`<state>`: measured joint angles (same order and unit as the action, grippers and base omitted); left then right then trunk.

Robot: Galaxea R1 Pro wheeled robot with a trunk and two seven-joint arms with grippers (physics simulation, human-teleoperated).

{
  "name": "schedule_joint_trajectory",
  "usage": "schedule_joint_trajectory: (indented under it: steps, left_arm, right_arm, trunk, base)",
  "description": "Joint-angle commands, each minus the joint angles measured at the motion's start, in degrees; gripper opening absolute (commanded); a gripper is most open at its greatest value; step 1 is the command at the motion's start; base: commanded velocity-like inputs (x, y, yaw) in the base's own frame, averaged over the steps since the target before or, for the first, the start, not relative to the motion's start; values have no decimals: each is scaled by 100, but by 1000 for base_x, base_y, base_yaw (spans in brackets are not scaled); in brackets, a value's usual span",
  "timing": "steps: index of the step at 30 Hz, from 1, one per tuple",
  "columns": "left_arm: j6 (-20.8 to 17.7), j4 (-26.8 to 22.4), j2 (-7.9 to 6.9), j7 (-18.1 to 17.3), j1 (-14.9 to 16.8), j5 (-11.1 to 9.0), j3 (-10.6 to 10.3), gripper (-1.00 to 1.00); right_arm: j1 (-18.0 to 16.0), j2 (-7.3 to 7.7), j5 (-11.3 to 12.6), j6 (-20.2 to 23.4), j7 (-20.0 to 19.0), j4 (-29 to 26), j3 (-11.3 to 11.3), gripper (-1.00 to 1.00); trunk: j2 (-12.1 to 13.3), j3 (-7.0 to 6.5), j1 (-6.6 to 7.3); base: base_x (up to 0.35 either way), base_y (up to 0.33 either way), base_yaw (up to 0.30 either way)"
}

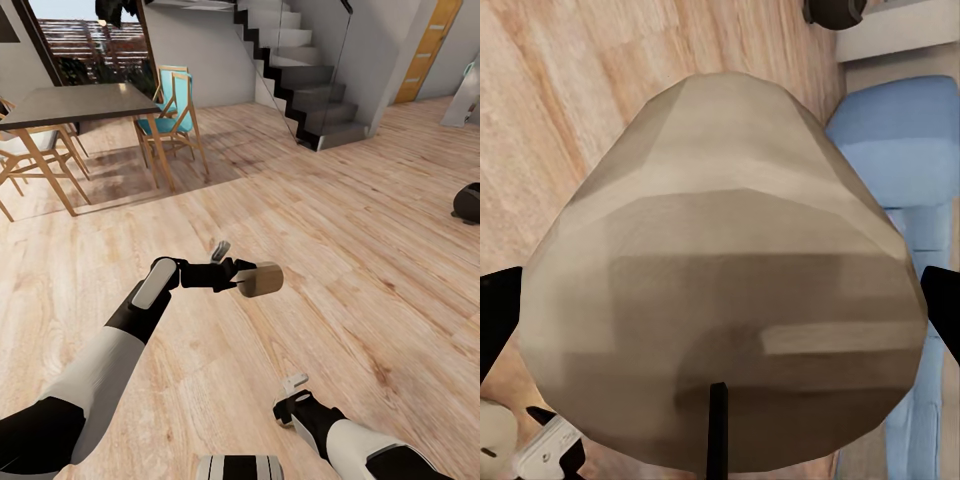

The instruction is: Place each of the two pumpkins and all three candles from the living room inside a cabinet in the living room (use any cabinet), then make sure every cabinet is closed, and position the cauldron so it is next to a table in the living room.

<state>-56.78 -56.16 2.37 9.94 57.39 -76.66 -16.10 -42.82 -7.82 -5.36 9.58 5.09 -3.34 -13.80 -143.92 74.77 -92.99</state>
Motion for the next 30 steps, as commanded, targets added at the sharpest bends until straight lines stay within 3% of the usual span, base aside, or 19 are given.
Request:
schedule_joint_trajectory:
  steps: [1,4,17,30]
  left_arm:
    - [1,0,0,-1,0,-7,1,-100]
    - [1,0,2,-1,0,-7,-2,-100]
    - [1,6,21,-1,0,-7,-7,-100]
    - [7,9,34,-1,0,0,-7,-100]
  right_arm:
    - [-1,0,0,0,0,0,0,100]
    - [-1,0,0,0,0,0,0,100]
    - [-2,0,0,0,-6,0,0,100]
    - [-1,0,0,5,-24,-9,5,100]
  trunk:
    - [0,0,0]
    - [0,0,0]
    - [-17,288,-33]
    - [-17,288,-33]
  base:
    - [0,0,-3]
    - [0,0,-1]
    - [0,0,0]
    - [0,0,0]
